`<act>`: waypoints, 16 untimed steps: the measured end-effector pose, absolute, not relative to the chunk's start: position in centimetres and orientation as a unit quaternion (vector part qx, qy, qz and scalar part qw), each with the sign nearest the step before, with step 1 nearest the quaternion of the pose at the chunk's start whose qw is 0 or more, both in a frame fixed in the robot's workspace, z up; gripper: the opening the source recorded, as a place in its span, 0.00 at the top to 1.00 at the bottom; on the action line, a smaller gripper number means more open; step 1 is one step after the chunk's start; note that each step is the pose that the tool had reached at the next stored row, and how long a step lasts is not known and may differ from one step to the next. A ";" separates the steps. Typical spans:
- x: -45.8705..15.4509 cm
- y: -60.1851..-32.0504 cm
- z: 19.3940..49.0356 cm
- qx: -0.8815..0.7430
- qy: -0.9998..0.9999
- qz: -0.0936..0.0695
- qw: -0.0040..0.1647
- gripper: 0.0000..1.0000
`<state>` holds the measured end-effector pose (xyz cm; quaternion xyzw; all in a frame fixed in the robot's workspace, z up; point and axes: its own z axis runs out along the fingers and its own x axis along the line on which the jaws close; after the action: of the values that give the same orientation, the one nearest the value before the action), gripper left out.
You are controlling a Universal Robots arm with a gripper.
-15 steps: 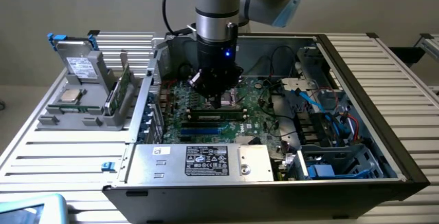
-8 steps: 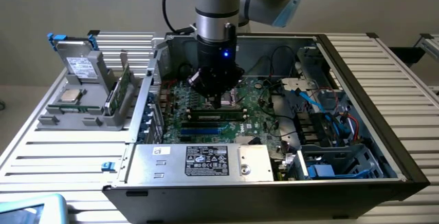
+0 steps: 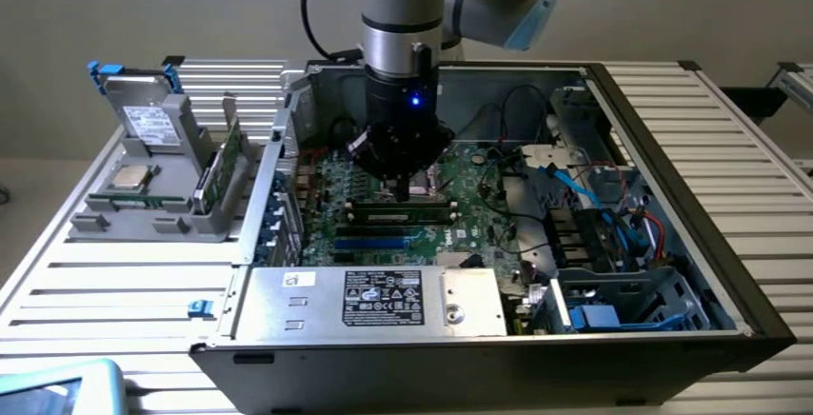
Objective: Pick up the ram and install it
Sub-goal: 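Press down the ram until it locks into place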
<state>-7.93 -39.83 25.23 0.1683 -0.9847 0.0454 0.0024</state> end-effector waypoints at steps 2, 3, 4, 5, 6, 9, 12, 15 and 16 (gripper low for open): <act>-7.9 -39.8 25.2 0.158 -0.986 0.047 0.002 0.89; -7.9 -39.8 25.2 0.153 -0.987 0.048 0.002 0.89; -7.9 -39.8 25.2 0.148 -0.988 0.049 0.002 0.89; -7.9 -39.8 25.2 0.143 -0.989 0.050 0.002 0.89; -7.9 -39.8 25.2 0.138 -0.989 0.051 0.002 0.89; -7.9 -39.8 25.2 0.124 -0.991 0.056 0.002 0.89; -7.9 -39.8 25.2 0.109 -0.992 0.060 0.003 0.89; -7.9 -39.8 25.2 0.091 -0.994 0.061 0.004 0.89; -7.9 -39.8 25.2 0.084 -0.995 0.061 0.004 0.89</act>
<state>-7.94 -39.83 25.23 0.0845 -0.9946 0.0606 0.0040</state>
